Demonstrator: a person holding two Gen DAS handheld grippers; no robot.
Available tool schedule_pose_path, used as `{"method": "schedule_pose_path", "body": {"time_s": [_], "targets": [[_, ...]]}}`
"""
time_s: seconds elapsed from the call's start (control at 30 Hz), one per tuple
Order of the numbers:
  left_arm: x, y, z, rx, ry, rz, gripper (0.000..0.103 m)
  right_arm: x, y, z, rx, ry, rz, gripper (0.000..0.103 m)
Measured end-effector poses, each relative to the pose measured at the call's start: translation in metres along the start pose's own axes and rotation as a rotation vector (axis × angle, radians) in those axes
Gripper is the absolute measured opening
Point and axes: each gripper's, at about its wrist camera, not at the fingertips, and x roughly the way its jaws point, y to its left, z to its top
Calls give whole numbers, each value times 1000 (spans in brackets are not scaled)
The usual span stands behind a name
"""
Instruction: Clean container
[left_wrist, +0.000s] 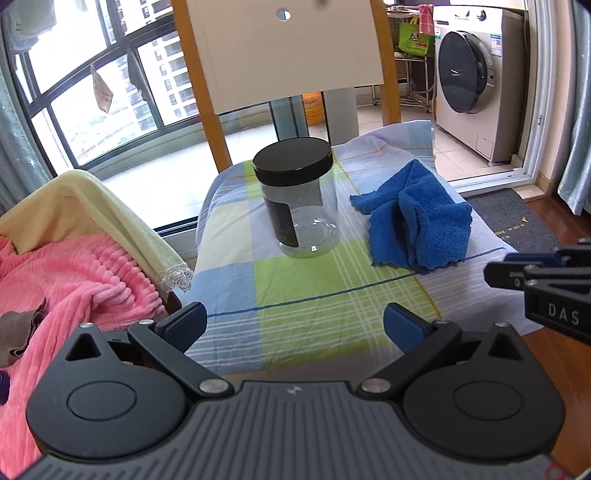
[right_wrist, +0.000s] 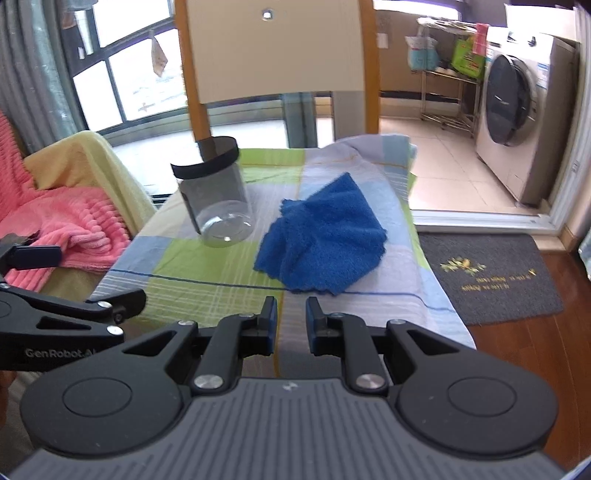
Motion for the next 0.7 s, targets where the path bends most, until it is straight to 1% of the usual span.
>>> {"method": "schedule_pose_path", "body": {"time_s": [0.1,0.23,0.5,0.7], "targets": [[3,3,2,-14,8,0,102,2,2,-2,6,9,-23,15],[15,7,3,-21,28,-3,102,13,8,-1,4,38,-26,15],[49,22,3,-71,88,-46,102,37,15,4,12,82,-57,15],[64,24,4,-72,97,-85,102,49,17,7,25,96,-82,15]]}}
